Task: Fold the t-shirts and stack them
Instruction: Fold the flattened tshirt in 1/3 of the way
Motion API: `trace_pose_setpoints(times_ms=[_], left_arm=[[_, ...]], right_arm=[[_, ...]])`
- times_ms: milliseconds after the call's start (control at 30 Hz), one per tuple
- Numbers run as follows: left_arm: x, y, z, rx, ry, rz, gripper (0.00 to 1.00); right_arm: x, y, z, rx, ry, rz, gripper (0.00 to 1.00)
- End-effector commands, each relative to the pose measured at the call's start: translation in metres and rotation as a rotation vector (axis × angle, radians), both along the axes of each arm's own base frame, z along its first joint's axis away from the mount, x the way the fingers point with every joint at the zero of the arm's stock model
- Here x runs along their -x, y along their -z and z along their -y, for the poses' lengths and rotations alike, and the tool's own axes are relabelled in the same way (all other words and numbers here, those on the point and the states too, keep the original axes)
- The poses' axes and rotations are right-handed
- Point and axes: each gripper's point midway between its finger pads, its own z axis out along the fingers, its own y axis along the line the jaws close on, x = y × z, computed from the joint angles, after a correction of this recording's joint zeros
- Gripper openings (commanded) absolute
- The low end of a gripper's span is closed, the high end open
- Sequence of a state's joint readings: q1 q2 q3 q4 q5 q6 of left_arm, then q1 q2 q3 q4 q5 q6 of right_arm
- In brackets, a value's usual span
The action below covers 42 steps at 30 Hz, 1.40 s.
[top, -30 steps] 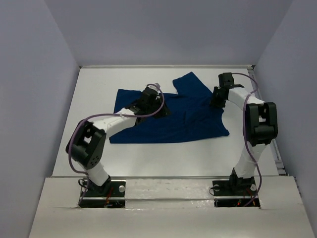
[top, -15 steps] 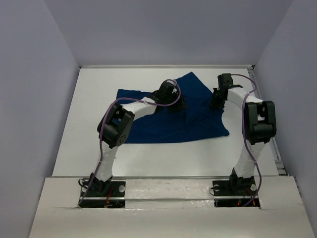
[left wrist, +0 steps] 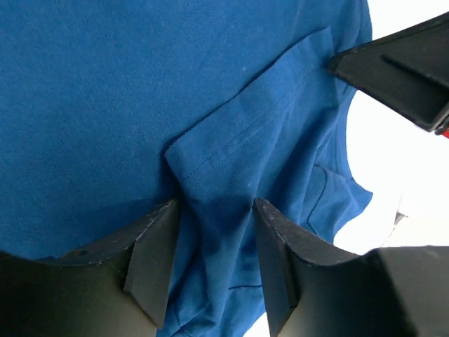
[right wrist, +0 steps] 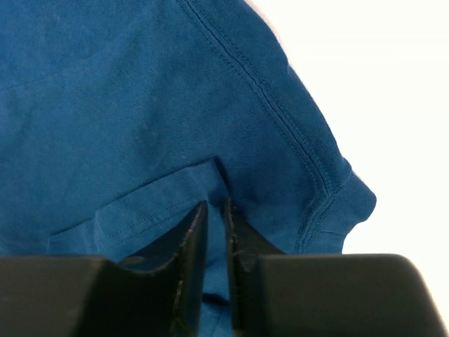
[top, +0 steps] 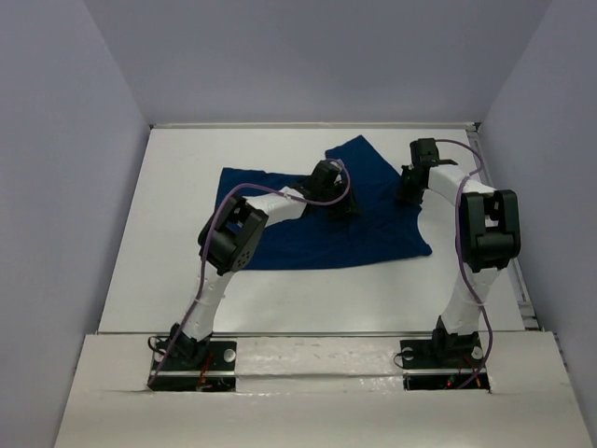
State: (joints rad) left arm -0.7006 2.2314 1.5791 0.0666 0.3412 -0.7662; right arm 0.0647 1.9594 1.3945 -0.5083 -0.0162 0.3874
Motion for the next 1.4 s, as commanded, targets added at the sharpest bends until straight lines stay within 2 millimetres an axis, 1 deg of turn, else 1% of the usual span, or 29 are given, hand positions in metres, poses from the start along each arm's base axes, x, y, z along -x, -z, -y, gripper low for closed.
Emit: trace_pose_setpoints(times_ms=[0,67,100,167,200,300,333,367,400,433,500,567,633,800,867,900,933,967,1000,1033,1100,1133,1167,1200,1233,1267,1300,1333,1367], left_arm=[[-0.007,-0.029,0.015,0.074,0.004,0.042,0.42],[-0.008,-0.033,0.015,0.078,0.0,0.047,0.35],[-0.008,-0.036,0.015,0.082,-0.002,0.051,0.34],[-0.009,-0.039,0.015,0.082,-0.006,0.058,0.32],[-0.01,-0.039,0.014,0.077,-0.011,0.061,0.32],[-0.011,-0.045,0.014,0.082,-0.014,0.071,0.27],[-0.011,-0.053,0.013,0.089,-0.017,0.083,0.27],[-0.011,-0.055,0.012,0.091,-0.022,0.09,0.26],[-0.007,-0.064,0.015,0.101,-0.017,0.1,0.26],[-0.006,-0.063,0.013,0.097,-0.023,0.102,0.26],[-0.009,-0.074,0.011,0.104,-0.039,0.128,0.26],[-0.011,-0.079,0.009,0.103,-0.049,0.145,0.27],[-0.012,-0.086,0.009,0.108,-0.051,0.158,0.27],[-0.016,-0.093,0.006,0.111,-0.076,0.188,0.27],[-0.018,-0.092,0.006,0.102,-0.079,0.192,0.27],[-0.019,-0.09,0.006,0.097,-0.077,0.191,0.27],[-0.02,-0.087,0.008,0.093,-0.075,0.187,0.27],[-0.021,-0.084,0.008,0.086,-0.076,0.186,0.27],[-0.021,-0.08,0.008,0.081,-0.073,0.181,0.27],[-0.022,-0.078,0.008,0.078,-0.074,0.182,0.27],[-0.022,-0.073,0.009,0.063,-0.067,0.173,0.27],[-0.025,-0.068,0.01,0.047,-0.063,0.17,0.27],[-0.025,-0.064,0.008,0.023,-0.063,0.165,0.28],[-0.024,-0.052,0.001,-0.028,-0.073,0.146,0.3],[-0.026,-0.05,-0.001,-0.043,-0.074,0.157,0.32],[-0.022,-0.039,-0.009,-0.08,-0.082,0.14,0.37],[-0.021,-0.038,-0.011,-0.083,-0.086,0.141,0.43],[-0.017,-0.031,-0.014,-0.091,-0.087,0.129,0.53],[-0.014,-0.028,-0.013,-0.089,-0.077,0.117,0.54]], right_arm=[[-0.014,-0.012,0.007,0.001,0.013,0.049,0.18],[-0.014,-0.012,0.007,0.0,0.011,0.049,0.11],[-0.014,-0.012,0.007,-0.002,0.011,0.047,0.07],[-0.014,-0.012,0.006,-0.005,0.013,0.048,0.03],[-0.015,-0.016,0.007,-0.005,0.015,0.059,0.0],[-0.015,-0.026,0.006,-0.012,0.024,0.092,0.0],[-0.018,-0.038,0.006,-0.015,0.026,0.129,0.0],[-0.018,-0.044,0.005,-0.02,0.029,0.145,0.0],[-0.018,-0.048,0.005,-0.021,0.03,0.156,0.0],[-0.019,-0.056,0.006,-0.022,0.034,0.179,0.0],[-0.021,-0.063,0.007,-0.021,0.041,0.198,0.0],[-0.024,-0.071,0.005,-0.026,0.035,0.222,0.0],[-0.028,-0.075,0.004,-0.035,0.031,0.241,0.0],[-0.036,-0.069,0.003,-0.033,0.021,0.231,0.0],[-0.038,-0.066,0.004,-0.025,0.024,0.208,0.0],[-0.035,-0.058,0.005,-0.019,0.029,0.177,0.0],[-0.033,-0.056,0.006,-0.015,0.033,0.168,0.02],[-0.031,-0.055,0.006,-0.014,0.033,0.169,0.1],[-0.026,-0.047,0.007,-0.012,0.032,0.16,0.27],[-0.023,-0.042,0.007,-0.012,0.03,0.148,0.32],[-0.02,-0.034,0.007,-0.009,0.028,0.122,0.37],[-0.018,-0.026,0.011,-0.007,0.037,0.098,0.38],[-0.017,-0.023,0.011,-0.008,0.036,0.09,0.37],[-0.016,-0.021,0.01,-0.011,0.034,0.083,0.33],[-0.014,-0.019,0.01,-0.013,0.032,0.074,0.31],[-0.014,-0.019,0.009,-0.015,0.029,0.077,0.3],[-0.013,-0.018,0.008,-0.021,0.026,0.075,0.29],[-0.011,-0.016,0.008,-0.024,0.024,0.069,0.29],[-0.01,-0.012,0.007,-0.026,0.022,0.058,0.29]])
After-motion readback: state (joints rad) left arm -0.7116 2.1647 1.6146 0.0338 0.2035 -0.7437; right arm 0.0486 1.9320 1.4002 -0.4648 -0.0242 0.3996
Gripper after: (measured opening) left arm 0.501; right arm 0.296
